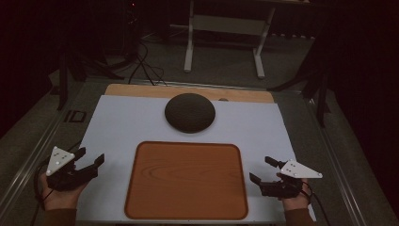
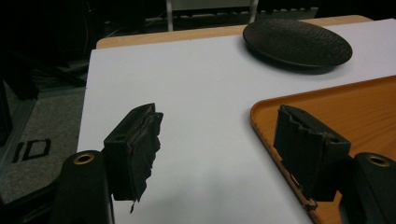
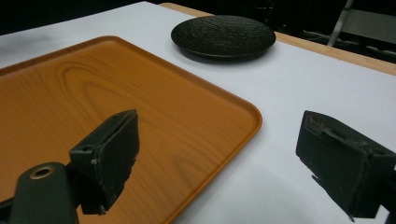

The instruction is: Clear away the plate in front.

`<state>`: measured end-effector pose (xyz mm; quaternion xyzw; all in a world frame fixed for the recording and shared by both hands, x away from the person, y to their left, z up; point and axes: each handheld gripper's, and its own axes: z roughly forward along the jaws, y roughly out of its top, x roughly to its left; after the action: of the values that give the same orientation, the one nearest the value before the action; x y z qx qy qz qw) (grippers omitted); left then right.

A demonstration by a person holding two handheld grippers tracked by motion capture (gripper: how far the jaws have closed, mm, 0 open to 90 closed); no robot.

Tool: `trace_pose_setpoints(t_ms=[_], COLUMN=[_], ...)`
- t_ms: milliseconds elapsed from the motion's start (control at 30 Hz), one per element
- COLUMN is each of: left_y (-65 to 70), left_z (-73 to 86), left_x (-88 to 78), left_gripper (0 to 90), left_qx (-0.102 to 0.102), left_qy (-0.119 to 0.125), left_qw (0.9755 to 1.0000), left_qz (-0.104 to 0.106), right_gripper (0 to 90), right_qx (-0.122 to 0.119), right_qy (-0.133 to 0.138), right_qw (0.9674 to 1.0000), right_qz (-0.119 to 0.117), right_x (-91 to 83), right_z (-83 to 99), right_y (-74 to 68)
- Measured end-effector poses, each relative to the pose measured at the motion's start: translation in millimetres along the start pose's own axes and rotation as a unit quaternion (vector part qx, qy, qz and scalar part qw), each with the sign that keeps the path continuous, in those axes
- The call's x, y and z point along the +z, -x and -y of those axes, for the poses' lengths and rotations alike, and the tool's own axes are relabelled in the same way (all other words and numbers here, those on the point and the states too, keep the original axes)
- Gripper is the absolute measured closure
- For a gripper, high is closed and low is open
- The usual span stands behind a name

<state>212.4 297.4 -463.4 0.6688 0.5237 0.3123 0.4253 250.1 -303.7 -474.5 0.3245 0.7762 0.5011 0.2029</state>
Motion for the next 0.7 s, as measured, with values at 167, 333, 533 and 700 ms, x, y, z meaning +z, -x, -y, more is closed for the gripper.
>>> trace_pose_setpoints(t_ms=[167, 333, 533, 700], left_y=[0.2, 1.2, 3.5, 6.6], left_z=[0.2, 1.2, -0.4, -7.0], left_x=[2.6, 5.0, 6.3, 4.9], left_gripper=[31.2, 31.1, 31.1, 31.5], left_qx=[0.0, -0.006, -0.018, -0.018], left_qy=[-0.005, -0.01, -0.013, -0.009], left_qw=[1.0, 0.9999, 0.9997, 0.9998], left_qz=[-0.001, -0.001, -0.005, 0.003], right_gripper=[13.3, 13.3, 13.3, 13.3], right_qx=[-0.005, -0.012, -0.013, -0.005], right_qy=[-0.008, -0.015, -0.016, -0.008], right_qw=[1.0, 0.9998, 0.9998, 0.9999], right_qz=[0.003, 0.003, 0.005, 0.008], right_x=[1.8, 3.8, 4.0, 2.6], right_z=[0.7, 0.4, 0.3, 0.1], right_y=[-0.7, -2.1, -2.0, -0.7])
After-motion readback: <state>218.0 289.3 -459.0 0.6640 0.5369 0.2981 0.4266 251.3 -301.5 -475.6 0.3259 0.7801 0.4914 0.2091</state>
